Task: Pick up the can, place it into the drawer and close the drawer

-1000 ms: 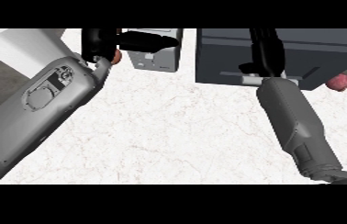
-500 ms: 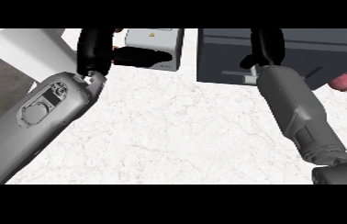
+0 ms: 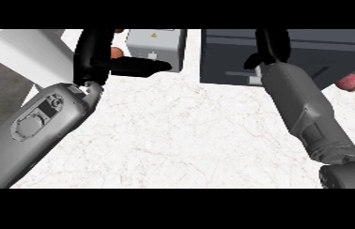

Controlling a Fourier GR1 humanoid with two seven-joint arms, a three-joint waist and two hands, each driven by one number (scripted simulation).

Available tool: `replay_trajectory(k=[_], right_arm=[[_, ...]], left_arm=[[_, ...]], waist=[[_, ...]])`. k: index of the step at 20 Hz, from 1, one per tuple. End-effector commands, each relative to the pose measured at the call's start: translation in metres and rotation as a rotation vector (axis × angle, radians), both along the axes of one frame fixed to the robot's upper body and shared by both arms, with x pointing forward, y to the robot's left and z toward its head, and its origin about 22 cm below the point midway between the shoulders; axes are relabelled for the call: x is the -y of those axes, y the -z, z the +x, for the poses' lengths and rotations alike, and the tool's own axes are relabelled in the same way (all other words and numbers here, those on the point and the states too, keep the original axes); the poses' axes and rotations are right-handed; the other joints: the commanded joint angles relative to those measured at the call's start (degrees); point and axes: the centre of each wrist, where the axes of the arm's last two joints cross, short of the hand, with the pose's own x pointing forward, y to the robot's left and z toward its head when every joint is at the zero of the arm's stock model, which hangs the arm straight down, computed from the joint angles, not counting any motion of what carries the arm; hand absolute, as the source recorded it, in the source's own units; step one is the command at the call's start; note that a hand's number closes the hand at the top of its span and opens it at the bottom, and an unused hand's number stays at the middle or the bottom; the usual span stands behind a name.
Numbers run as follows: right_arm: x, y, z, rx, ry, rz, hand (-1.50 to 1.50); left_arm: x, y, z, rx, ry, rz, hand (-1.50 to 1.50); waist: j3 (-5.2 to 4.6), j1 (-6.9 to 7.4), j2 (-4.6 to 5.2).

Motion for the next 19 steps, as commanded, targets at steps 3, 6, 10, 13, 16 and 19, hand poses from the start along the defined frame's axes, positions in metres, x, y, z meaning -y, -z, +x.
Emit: replay_trajectory(k=[3,6,10,13,16,19], right_arm=[[-0.036,-0.030,0.011,0.101,-0.075,0.296,-1.50],[-0.041,-0.039,0.014,0.095,-0.109,0.408,-1.50],[-0.045,-0.050,0.017,0.115,-0.168,0.538,-1.50],[-0.044,-0.034,0.012,0.086,-0.177,0.696,-1.50],[-0.048,-0.050,0.017,0.070,-0.205,0.777,-1.50],[-0.046,-0.061,0.020,0.073,-0.231,0.778,-1.50]], left_arm=[[-0.004,0.015,-0.006,-0.007,-0.003,0.002,-1.50],[-0.005,0.012,-0.008,-0.011,-0.004,0.002,-1.50],[-0.020,0.018,-0.010,-0.013,-0.028,0.006,-1.50],[-0.029,0.033,-0.020,-0.025,-0.038,0.000,-1.50],[-0.016,0.021,-0.020,0.000,-0.040,-0.024,-1.50],[-0.032,0.032,-0.011,-0.004,-0.056,-0.002,-1.50]], waist=[[0.12,1.02,0.03],[0.18,1.51,-0.13],[0.06,0.43,-0.53],[-0.01,-0.81,-1.04],[-0.02,-0.96,-0.86],[-0.13,-2.21,-0.88]])
